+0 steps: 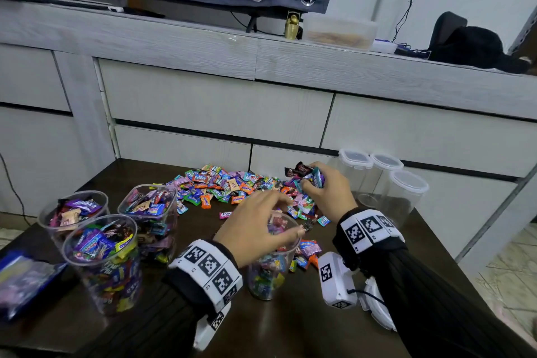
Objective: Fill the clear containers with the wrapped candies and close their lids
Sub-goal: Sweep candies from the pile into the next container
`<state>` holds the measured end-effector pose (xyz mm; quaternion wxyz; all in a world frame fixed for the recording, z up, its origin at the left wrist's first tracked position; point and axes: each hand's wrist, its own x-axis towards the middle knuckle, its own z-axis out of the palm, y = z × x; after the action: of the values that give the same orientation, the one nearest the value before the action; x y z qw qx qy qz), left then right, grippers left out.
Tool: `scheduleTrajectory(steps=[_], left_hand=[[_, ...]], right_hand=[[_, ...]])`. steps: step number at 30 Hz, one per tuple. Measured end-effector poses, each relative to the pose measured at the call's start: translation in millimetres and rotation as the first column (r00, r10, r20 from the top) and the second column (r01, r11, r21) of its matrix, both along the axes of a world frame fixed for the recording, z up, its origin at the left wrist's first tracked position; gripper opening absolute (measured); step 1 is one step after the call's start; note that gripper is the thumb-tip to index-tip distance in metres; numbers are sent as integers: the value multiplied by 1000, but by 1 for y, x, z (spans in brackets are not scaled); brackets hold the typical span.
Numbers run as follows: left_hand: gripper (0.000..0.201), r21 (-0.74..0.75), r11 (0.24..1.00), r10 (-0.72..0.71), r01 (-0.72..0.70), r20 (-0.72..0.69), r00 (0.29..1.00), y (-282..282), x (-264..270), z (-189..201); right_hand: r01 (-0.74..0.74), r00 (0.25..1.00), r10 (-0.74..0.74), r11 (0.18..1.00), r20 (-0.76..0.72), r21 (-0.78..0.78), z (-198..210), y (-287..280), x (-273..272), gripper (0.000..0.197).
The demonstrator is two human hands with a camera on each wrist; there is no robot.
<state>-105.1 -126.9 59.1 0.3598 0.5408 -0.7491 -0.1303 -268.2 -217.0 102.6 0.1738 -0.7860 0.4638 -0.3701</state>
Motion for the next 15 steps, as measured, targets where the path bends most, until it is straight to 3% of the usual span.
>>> scheduleTrajectory(steps=[4, 7, 10, 15], left_hand=[[119, 169, 986, 35, 5, -234, 972, 2, 12, -20], [143, 267, 960, 10, 89, -347, 938, 0, 14, -36], [148, 305, 948, 42, 89, -400, 916, -3, 13, -46], [134, 259, 960, 12, 103, -408, 913, -9, 12, -49]], right_hand=[[-38, 995, 40, 999, 89, -29, -11, 13, 15, 12], [-108, 983, 115, 992, 143, -58, -27, 26, 25, 11], [-188, 969, 202, 976, 141, -111, -41, 35, 28, 10], [-295, 953, 302, 945, 33, -145, -44, 36, 21, 14]])
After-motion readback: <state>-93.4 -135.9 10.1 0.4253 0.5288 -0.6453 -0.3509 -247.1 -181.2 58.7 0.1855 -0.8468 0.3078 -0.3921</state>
